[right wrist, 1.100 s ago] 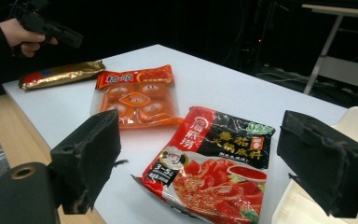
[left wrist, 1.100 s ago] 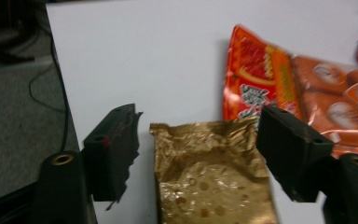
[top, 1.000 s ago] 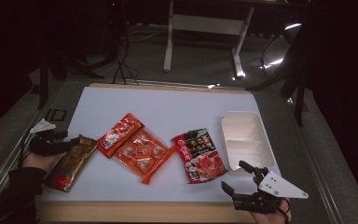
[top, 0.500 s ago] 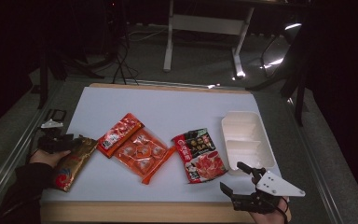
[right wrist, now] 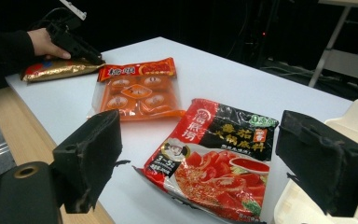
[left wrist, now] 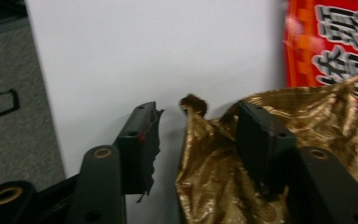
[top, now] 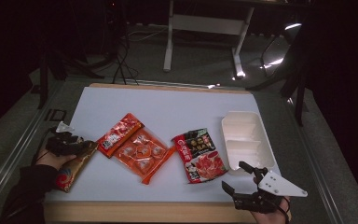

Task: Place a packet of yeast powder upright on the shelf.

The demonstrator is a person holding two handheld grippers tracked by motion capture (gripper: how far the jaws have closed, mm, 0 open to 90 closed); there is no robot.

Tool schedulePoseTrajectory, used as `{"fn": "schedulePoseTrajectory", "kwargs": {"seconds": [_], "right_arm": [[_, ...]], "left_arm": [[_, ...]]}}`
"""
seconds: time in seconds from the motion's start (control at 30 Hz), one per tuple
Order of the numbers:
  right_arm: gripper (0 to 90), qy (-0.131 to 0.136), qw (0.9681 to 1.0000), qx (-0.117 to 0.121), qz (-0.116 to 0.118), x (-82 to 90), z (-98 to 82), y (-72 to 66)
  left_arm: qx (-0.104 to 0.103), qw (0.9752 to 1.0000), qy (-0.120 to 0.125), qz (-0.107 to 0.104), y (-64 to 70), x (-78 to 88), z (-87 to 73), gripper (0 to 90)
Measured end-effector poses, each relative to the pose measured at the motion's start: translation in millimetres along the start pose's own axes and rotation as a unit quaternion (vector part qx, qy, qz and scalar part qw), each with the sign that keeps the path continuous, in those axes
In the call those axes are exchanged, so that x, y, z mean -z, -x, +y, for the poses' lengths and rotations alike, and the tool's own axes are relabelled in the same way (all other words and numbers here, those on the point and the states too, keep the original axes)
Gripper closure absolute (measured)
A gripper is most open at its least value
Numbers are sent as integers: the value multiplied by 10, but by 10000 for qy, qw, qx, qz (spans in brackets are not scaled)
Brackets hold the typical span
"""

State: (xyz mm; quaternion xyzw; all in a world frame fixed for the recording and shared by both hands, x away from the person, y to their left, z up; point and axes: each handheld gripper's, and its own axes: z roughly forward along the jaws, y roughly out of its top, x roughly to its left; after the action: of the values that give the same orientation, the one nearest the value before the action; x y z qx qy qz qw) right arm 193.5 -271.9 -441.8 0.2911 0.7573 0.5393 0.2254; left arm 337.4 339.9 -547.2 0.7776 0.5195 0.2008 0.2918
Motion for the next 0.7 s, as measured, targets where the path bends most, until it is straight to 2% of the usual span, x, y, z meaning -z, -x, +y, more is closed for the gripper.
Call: {"fn": "schedulePoseTrajectory", "kwargs": {"seconds": [0.03, 0.07, 0.17, 0.27, 0.33, 0.4, 0.47, 0.5, 0.6, 0.7], "right_arm": [[142, -9, 10000, 10, -2, -4, -1, 1], [142, -17, 10000, 20, -16, -7, -3, -1], [142, -31, 10000, 11, -16, -14, -3, -5], [142, -35, 10000, 11, -10, -17, -1, -8], [142, -37, 10000, 17, -10, -14, 0, -10], [142, -33, 10000, 21, -19, -7, 3, -8], [143, -4, 10000, 13, -25, 0, 6, -1], [147, 5, 10000, -6, -29, 5, 8, 3], [147, 19, 10000, -32, -44, 12, 14, 10], [146, 25, 10000, -20, -55, 19, 14, 10]], "left_arm": [[-17, 10000, 0, -6, 8, 3, -2, 499], [-49, 9999, 3, -108, 8, 5, -5, 535], [-313, 9992, -70, -253, 61, 10, 20, 709], [-438, 9986, -211, -214, 93, 14, 54, 807], [-481, 9986, -170, -170, 92, 18, 42, 867], [-454, 9988, -138, -103, 107, 24, 34, 879], [-331, 9993, -145, -94, 105, 34, 39, 883], [-365, 9992, -96, -93, 105, 43, 30, 885], [-89, 9998, 13, -169, 65, 115, 20, 890], [1, 9996, 117, -242, 52, 209, 10, 891]]}}
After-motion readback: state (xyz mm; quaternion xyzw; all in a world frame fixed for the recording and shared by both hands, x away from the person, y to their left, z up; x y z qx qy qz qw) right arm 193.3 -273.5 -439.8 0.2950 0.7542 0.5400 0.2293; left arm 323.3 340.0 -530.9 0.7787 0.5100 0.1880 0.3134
